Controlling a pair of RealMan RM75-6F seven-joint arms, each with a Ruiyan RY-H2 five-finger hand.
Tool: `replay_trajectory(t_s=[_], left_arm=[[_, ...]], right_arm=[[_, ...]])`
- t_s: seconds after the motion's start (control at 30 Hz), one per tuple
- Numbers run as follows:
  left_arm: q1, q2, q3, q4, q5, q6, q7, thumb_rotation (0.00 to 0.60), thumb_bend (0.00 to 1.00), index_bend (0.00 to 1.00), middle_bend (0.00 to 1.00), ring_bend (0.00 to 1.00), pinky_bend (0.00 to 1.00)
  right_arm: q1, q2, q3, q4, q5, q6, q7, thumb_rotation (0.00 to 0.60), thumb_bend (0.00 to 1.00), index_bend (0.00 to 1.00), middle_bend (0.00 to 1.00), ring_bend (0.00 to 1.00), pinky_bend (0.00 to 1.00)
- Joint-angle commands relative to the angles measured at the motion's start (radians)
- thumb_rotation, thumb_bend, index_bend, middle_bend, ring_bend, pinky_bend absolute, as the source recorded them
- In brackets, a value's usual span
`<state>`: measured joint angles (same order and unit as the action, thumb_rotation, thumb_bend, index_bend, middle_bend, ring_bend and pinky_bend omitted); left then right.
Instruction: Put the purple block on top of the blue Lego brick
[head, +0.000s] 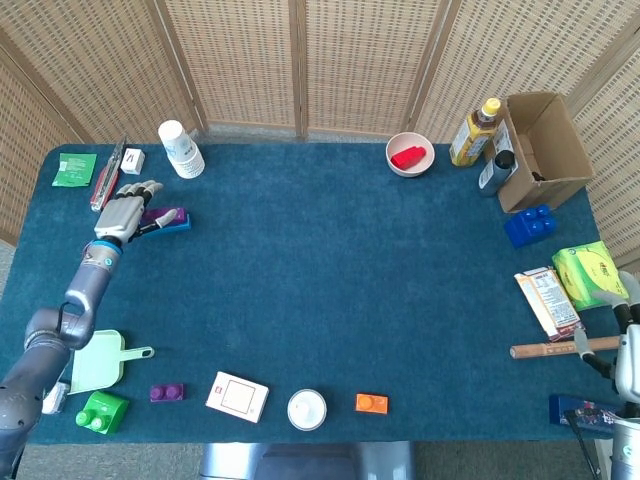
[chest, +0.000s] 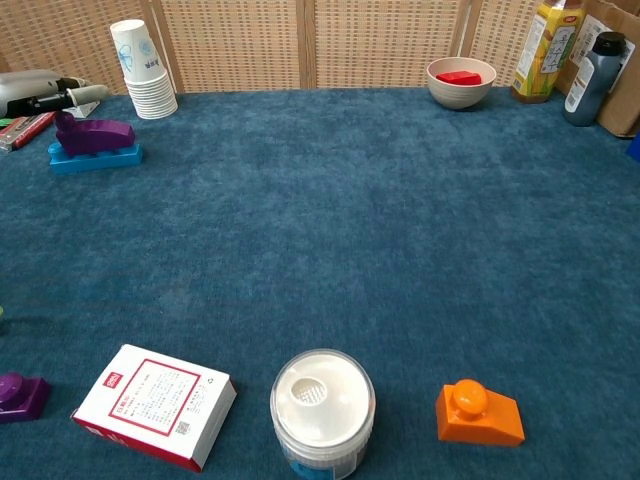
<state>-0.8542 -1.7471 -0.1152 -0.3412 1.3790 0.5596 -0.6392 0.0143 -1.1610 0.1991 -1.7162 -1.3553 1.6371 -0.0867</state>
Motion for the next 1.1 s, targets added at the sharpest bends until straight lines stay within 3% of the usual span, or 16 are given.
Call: replay_trajectory(t_s=[0.03,1.1], left_arm=[[-0.014,-0.017,-0.006,0.022,-0.008,-0.027,0.018,0.000,0.20,0.08,0.00,0.00,0.00],[-0.042,-0.106,-0.002,0.143,-0.001,-0.113,0.120,0.000,0.20,0.06,0.00,0.00,0.00]], right_arm=[[-0.001,0.000,0.001,0.001,0.000,0.001,0.002,0.600,0.28,0.31,0.14,0.00,0.00],[-0.021,0.008,0.007,-0.003,0.002,0.018,0.017,0.600,0.28,0.31,0.14,0.00,0.00]])
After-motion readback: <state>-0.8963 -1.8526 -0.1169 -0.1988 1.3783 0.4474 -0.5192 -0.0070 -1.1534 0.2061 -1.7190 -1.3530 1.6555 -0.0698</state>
